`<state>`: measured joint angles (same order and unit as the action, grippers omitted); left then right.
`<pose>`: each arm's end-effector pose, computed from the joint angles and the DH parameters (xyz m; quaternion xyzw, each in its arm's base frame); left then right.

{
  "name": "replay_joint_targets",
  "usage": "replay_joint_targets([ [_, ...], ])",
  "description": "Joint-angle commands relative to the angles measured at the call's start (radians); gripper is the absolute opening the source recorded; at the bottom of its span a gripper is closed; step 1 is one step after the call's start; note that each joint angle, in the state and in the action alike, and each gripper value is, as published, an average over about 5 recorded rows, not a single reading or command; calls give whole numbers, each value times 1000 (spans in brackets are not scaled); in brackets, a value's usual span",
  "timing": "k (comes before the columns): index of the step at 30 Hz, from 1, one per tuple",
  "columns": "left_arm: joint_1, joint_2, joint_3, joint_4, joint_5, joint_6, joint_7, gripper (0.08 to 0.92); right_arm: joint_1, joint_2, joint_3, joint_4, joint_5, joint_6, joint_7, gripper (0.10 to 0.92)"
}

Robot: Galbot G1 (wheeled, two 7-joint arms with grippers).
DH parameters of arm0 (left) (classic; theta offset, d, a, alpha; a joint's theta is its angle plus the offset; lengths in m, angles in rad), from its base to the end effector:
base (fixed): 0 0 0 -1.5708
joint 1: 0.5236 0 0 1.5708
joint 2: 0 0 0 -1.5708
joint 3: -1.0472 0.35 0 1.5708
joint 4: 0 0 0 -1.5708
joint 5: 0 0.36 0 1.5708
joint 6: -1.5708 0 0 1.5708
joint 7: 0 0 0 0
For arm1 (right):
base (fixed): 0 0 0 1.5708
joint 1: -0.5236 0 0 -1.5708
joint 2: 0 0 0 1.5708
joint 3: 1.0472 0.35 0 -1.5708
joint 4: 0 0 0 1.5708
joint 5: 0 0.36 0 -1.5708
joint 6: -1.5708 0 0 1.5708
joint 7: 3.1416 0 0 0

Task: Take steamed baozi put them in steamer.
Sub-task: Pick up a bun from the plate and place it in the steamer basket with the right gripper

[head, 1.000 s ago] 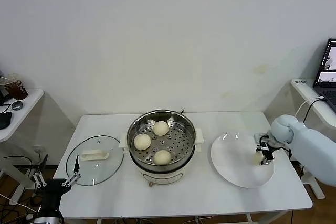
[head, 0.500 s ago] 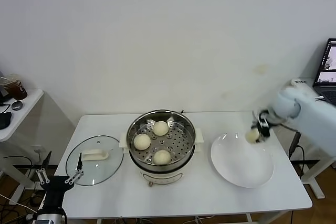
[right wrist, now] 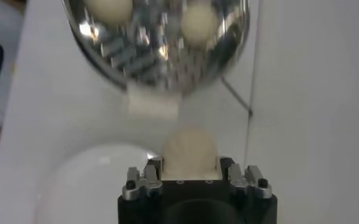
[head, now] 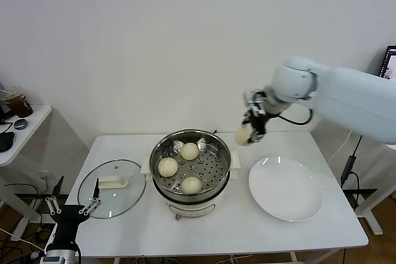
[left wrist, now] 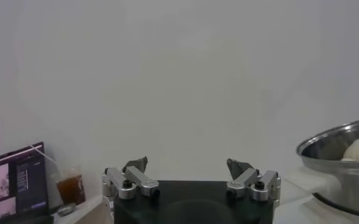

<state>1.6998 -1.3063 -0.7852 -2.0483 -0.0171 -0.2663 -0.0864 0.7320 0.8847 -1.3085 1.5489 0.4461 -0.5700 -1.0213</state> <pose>0.1503 0.1281 -0.3119 -0.0591 0.9808 0.1722 0.0700 0.5057 0.0423 0.0119 0.5210 -0.5581 0.5577 0.3257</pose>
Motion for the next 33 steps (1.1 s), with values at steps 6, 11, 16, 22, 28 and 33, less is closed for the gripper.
replay_joint_targets([
  [6,-1,-7,-22,8,-9,0,1,823,-101,286,-79,-87,145,-159,116,567],
  [11,-1,-9,-27,7,-11,1,1,823,-163,305,-65,-157,92,-159,115,568],
  [16,-1,-10,-30,5,-13,1,0,823,-204,301,-55,-200,58,-159,112,568],
  [22,0,-9,-35,7,-16,1,0,823,-248,290,-48,-219,37,-158,118,564],
  [28,0,-8,-37,6,-16,0,0,823,-265,296,-32,-226,40,-157,126,568],
  [33,0,-10,-37,7,-16,-1,0,823,-253,298,-19,-224,44,-157,148,571],
])
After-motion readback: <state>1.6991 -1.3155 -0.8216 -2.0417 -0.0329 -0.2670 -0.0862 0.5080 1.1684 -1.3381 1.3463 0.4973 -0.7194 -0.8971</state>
